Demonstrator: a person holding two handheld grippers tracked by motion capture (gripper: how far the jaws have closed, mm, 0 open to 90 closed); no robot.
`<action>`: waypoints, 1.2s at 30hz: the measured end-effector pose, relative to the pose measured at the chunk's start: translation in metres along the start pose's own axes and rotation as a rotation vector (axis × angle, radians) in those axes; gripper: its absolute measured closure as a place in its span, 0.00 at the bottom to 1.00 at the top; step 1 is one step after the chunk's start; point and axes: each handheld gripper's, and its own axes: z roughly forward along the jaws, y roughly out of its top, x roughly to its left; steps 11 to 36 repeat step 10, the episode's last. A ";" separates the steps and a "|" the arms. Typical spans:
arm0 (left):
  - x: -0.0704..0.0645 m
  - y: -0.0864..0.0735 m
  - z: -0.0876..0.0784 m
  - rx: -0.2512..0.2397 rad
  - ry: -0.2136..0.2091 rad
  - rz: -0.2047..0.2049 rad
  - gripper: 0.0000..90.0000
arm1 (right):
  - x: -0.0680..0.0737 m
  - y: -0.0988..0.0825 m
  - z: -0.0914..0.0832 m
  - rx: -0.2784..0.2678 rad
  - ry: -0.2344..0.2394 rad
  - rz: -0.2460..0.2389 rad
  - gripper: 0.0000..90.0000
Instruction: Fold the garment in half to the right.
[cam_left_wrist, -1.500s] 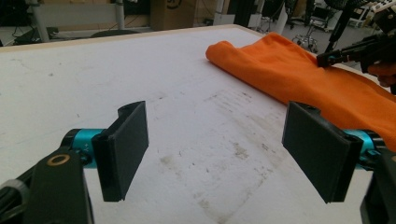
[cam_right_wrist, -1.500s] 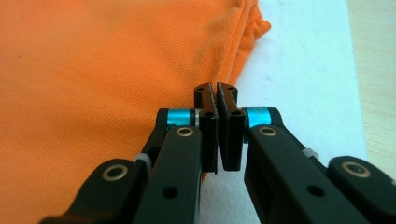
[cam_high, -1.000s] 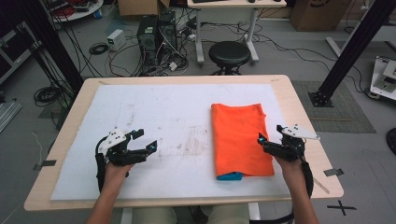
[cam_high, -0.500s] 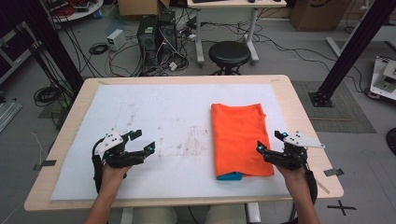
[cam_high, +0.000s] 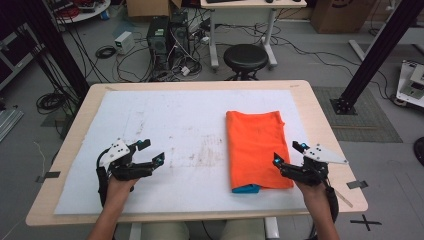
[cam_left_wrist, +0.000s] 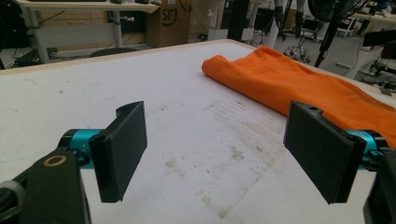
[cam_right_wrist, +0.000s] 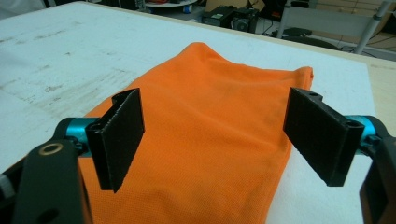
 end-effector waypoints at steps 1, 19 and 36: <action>0.000 0.000 -0.001 0.007 -0.003 0.004 0.24 | -0.001 0.000 0.000 -0.002 0.001 -0.001 0.23; 0.008 -0.002 -0.011 -0.004 0.015 -0.011 0.24 | -0.003 -0.001 0.000 0.001 -0.001 0.002 0.23; 0.008 -0.002 -0.011 -0.004 0.015 -0.011 0.24 | -0.003 -0.001 0.000 0.001 -0.001 0.002 0.23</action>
